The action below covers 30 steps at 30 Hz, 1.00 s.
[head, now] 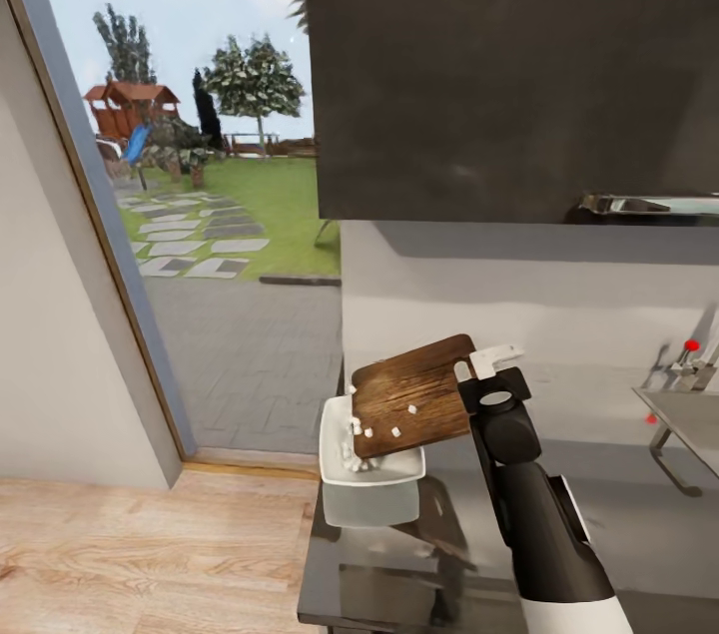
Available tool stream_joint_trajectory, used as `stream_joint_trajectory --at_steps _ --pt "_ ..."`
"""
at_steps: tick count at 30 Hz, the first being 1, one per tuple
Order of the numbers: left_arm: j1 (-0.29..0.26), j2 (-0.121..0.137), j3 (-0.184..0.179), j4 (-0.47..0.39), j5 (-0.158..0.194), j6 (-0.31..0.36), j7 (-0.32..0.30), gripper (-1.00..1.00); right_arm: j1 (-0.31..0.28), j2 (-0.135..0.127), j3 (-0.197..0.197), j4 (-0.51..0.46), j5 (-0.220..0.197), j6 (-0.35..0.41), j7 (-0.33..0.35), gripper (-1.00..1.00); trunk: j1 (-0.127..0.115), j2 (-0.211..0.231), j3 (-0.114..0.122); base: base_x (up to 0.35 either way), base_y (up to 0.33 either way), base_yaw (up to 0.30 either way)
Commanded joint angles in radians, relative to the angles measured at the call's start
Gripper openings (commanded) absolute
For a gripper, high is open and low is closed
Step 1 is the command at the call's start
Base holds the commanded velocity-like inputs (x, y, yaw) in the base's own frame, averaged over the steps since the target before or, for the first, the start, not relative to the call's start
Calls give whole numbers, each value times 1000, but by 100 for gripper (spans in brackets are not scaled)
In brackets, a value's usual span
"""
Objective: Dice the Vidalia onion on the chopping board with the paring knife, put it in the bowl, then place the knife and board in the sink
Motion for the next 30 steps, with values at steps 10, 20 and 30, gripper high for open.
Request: stream_joint_trajectory --at_steps 10,20,30 --pt "0 1 -7 -1 11 -2 1 100 -1 12 2 0 13 5 9 -100 1 -2 -2 -2 -17 0" --pt "0 1 -7 -1 11 -2 1 100 -1 12 2 0 13 5 9 -100 1 -2 -2 -7 -37 0" --pt "0 1 -7 -1 11 -2 1 100 -1 12 7 0 13 3 -93 -100 1 -2 -2 0 0 0"
